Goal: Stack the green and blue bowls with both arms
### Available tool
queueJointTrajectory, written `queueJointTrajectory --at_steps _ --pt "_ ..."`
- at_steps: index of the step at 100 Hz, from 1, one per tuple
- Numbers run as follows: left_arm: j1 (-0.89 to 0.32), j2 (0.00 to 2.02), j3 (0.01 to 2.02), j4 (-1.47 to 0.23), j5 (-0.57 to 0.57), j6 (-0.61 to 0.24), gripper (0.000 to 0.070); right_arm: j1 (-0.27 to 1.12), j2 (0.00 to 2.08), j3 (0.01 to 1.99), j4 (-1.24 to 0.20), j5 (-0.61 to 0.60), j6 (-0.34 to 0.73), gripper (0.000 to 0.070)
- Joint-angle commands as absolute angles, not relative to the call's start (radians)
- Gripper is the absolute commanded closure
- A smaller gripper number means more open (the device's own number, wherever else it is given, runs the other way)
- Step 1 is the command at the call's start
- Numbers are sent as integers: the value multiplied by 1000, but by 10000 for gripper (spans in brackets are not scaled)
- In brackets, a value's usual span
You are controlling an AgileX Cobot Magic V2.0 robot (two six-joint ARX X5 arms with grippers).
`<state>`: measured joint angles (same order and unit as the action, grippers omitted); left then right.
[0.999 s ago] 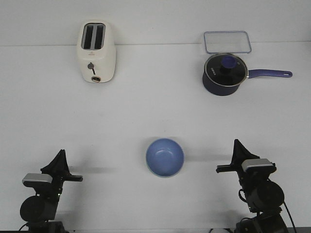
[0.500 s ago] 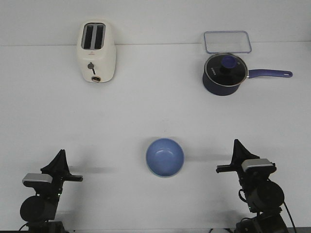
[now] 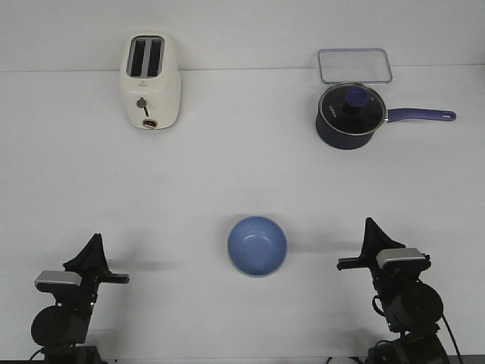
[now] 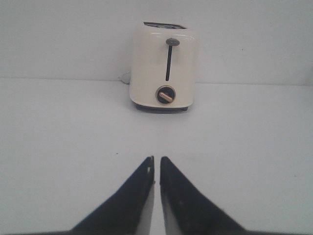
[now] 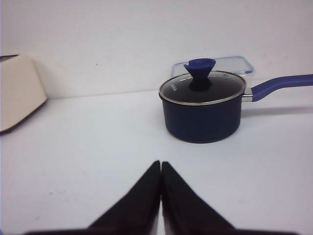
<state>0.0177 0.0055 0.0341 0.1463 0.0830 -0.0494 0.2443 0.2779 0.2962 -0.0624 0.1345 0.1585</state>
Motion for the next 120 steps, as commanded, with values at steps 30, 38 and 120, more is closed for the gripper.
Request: queueJointTrajectory --at_steps 30,38,120 --pt "19 5 14 158 87 -38 685 29 10 130 -91 -105 -218 700" --pt "19 5 14 158 87 -38 685 -1 1 84 -92 -104 -238 700" --pt "19 5 14 158 87 -38 685 -5 1 13 -102 -105 -269 700"
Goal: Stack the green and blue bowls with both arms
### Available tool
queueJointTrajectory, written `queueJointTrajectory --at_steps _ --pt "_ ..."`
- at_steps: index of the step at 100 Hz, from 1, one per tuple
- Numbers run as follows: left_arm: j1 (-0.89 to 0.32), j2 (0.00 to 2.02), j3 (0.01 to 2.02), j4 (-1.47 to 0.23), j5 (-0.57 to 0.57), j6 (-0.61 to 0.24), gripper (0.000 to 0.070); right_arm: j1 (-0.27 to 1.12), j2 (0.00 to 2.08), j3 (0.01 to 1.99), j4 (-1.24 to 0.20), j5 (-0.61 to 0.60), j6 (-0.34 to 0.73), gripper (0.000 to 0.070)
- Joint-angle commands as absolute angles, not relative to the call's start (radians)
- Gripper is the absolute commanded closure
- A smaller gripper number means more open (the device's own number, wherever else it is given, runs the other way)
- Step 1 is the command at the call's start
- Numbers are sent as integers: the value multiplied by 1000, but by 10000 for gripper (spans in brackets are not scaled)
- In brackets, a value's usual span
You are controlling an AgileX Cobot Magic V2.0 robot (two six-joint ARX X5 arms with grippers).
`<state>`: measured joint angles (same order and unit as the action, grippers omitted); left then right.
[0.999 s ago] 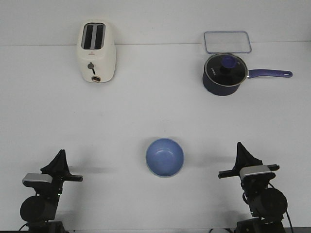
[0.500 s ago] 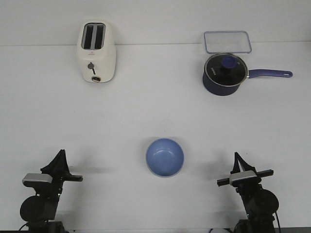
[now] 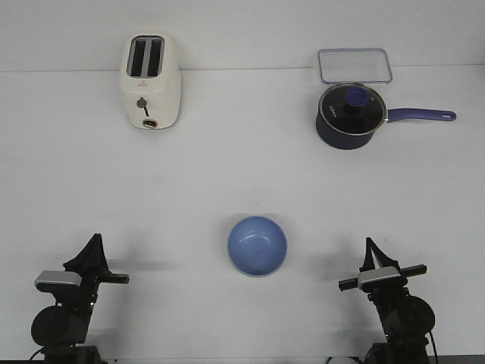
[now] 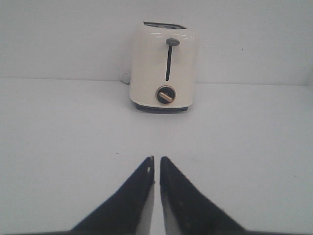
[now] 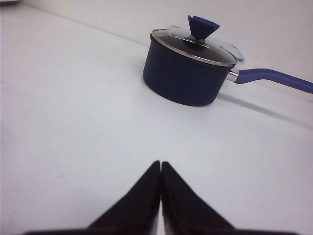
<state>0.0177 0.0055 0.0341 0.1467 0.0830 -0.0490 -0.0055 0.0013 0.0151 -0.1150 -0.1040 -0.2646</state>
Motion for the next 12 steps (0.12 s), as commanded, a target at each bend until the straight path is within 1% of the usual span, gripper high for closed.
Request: queueJointTrajectory --at_steps 1,12 --pt "19 5 14 158 87 -38 685 -5 1 13 -102 -105 -269 700" --pt "19 5 14 158 87 -38 685 -5 1 13 -102 -105 -269 700"
